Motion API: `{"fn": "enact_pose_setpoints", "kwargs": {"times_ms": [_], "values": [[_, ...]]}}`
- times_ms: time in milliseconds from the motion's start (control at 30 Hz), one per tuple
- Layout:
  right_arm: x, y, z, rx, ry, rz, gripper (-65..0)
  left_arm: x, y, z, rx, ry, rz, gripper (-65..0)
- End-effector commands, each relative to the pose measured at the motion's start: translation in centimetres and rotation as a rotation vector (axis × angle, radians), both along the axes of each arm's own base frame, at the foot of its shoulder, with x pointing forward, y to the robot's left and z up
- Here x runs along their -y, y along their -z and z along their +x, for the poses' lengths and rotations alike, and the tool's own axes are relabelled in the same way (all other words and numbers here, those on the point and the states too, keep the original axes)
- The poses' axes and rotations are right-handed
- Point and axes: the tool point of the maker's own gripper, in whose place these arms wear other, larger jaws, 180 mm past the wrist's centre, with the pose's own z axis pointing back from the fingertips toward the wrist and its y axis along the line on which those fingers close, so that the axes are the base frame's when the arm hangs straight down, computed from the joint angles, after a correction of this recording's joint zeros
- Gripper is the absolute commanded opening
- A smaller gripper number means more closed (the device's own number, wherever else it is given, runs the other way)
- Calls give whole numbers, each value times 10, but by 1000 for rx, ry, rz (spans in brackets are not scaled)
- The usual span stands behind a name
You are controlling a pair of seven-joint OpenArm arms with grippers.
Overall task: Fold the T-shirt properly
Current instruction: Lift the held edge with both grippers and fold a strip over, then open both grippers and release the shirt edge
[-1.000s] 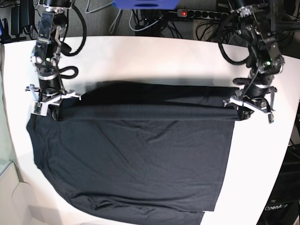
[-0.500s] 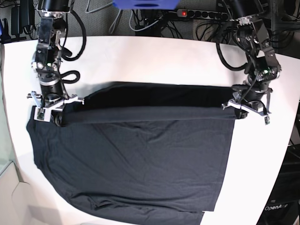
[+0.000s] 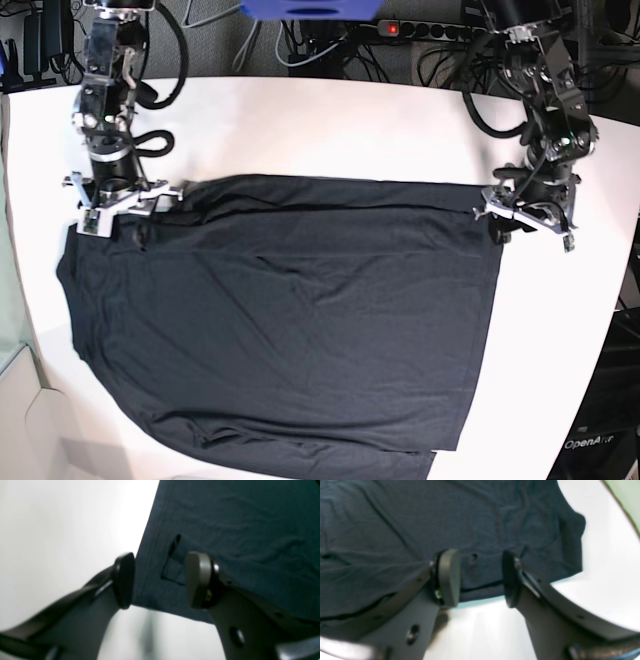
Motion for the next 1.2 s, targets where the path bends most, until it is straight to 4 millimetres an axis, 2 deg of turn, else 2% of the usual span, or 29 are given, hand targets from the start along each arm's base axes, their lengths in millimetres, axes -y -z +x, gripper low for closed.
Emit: {"fn": "enact_pose_setpoints", "kwargs": {"times_ms": [0,133,233,300,467,667,800,1067,1167], "values": [[3,-17,7,63,-1,-12,-347,-3,-16,9,56,1,12,-337],[4,-16,7,54,-2,-16,-341,-2,-12,5,42,3,10,-335],[23,-17,2,55,48,-25,-327,-2,-11,-2,33,7,17,-334],[36,-18,-2,55,86,-30,-307,-2,-8,-13,19,9,26,-334],[45,-13,-13,34,102,-42,-277,2,-6,-41,-2,15,42,-333],[46,-11,-14,29,107,-40,-278,-17,9,-62,-34,-31,24,-333],[43,-7,-18,16,101,-39,-278,-25,24,-63,-44,-36,-9,-333],[44,-7,-19,15,100,-41,-278,-17,60,-57,-98,-31,-103,-333],[44,-7,-19,13,100,-42,-278,-15,62,-53,-98,-33,-116,-333]]}}
